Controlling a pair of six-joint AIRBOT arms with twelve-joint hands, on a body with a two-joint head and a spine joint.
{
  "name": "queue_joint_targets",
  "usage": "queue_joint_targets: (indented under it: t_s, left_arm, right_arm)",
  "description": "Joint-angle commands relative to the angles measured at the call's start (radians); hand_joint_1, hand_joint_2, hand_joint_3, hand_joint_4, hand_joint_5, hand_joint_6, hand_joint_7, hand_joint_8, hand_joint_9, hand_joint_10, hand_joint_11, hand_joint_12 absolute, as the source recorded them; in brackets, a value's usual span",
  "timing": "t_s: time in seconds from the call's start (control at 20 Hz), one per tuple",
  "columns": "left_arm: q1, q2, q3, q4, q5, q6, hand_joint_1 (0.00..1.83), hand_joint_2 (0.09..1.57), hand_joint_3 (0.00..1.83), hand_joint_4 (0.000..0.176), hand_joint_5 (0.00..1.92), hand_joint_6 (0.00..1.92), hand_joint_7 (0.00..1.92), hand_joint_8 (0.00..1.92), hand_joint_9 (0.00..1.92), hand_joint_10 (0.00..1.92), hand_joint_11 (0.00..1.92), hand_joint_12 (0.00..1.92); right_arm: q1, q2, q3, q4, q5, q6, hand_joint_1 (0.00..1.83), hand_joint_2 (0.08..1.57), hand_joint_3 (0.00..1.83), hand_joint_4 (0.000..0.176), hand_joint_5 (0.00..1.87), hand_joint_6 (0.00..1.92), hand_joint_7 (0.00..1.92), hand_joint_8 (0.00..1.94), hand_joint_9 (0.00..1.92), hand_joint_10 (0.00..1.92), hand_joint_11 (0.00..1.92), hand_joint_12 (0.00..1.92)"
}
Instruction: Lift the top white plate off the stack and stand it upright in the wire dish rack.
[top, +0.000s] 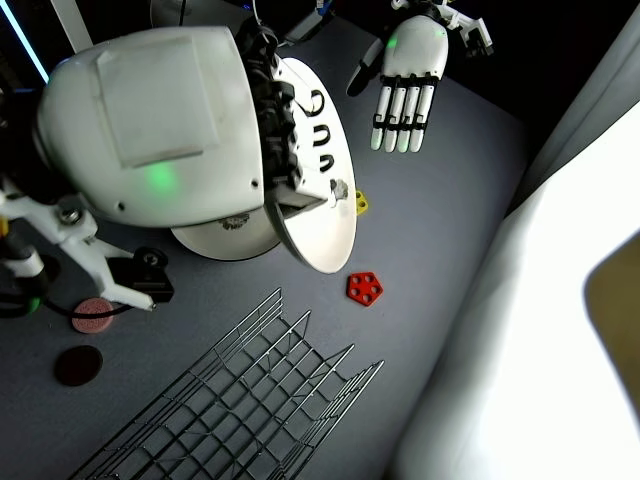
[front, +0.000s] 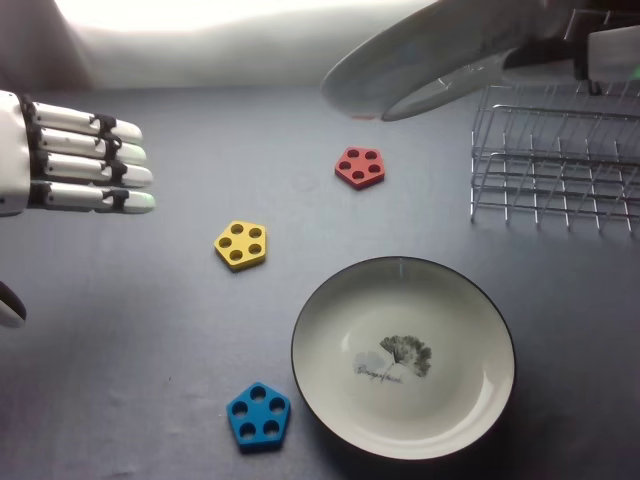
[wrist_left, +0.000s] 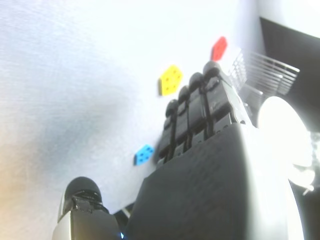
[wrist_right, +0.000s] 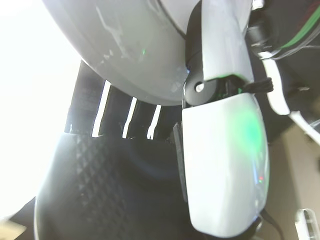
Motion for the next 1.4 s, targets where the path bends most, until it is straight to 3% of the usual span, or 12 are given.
queue_joint_targets:
  t_s: [0.0, 0.25, 0.4, 0.8, 1.1, 1.35]
  left_arm:
    - [-0.02, 0.01, -0.003, -0.071, -0.05, 0.005, 0.09, 0.91, 0.0, 0.0, 0.09, 0.0, 0.11, 0.0, 0.12, 0.01, 0.11, 0.0]
    - [-0.009, 0.015, -0.002, -0.138, -0.059, 0.027, 0.1, 0.92, 0.0, 0.0, 0.08, 0.0, 0.09, 0.0, 0.09, 0.0, 0.1, 0.0]
    - [-0.007, 0.016, -0.002, -0.14, -0.062, 0.026, 0.05, 0.92, 0.0, 0.0, 0.08, 0.0, 0.1, 0.0, 0.1, 0.01, 0.1, 0.0]
    - [-0.003, 0.023, 0.003, -0.159, -0.077, 0.021, 0.1, 0.92, 0.0, 0.0, 0.08, 0.01, 0.09, 0.01, 0.09, 0.01, 0.09, 0.01]
    - [0.004, 0.028, 0.014, -0.18, -0.098, 0.022, 0.09, 0.93, 0.0, 0.0, 0.05, 0.0, 0.06, 0.0, 0.07, 0.0, 0.09, 0.01]
    - [0.005, 0.031, 0.016, -0.177, -0.094, 0.032, 0.11, 0.93, 0.0, 0.0, 0.03, 0.0, 0.03, 0.0, 0.02, 0.0, 0.04, 0.0]
  right_arm:
    - [0.011, 0.013, 0.002, 0.053, 0.142, 0.015, 1.49, 1.04, 0.0, 0.0, 1.01, 0.94, 1.13, 0.44, 1.11, 0.7, 1.01, 1.31]
    - [0.009, 0.013, 0.009, 0.063, 0.142, 0.008, 1.49, 1.05, 0.0, 0.0, 0.98, 0.98, 1.1, 0.49, 1.09, 0.74, 1.01, 1.33]
    - [-0.001, 0.013, 0.035, 0.102, 0.138, 0.005, 1.49, 1.05, 0.0, 0.0, 1.0, 0.96, 1.12, 0.44, 1.11, 0.7, 1.01, 1.33]
    - [0.011, 0.013, 0.083, 0.163, 0.125, 0.034, 1.5, 1.05, 0.0, 0.0, 0.98, 0.96, 1.1, 0.52, 1.14, 0.66, 0.99, 1.32]
    - [0.037, 0.026, 0.1, 0.199, 0.093, 0.104, 1.49, 1.06, 0.0, 0.0, 0.94, 1.02, 1.04, 0.59, 1.09, 0.76, 1.0, 1.35]
    - [0.05, 0.046, 0.109, 0.21, 0.068, 0.181, 1.49, 1.05, 0.0, 0.0, 0.98, 0.95, 1.07, 0.54, 1.15, 0.65, 1.02, 1.33]
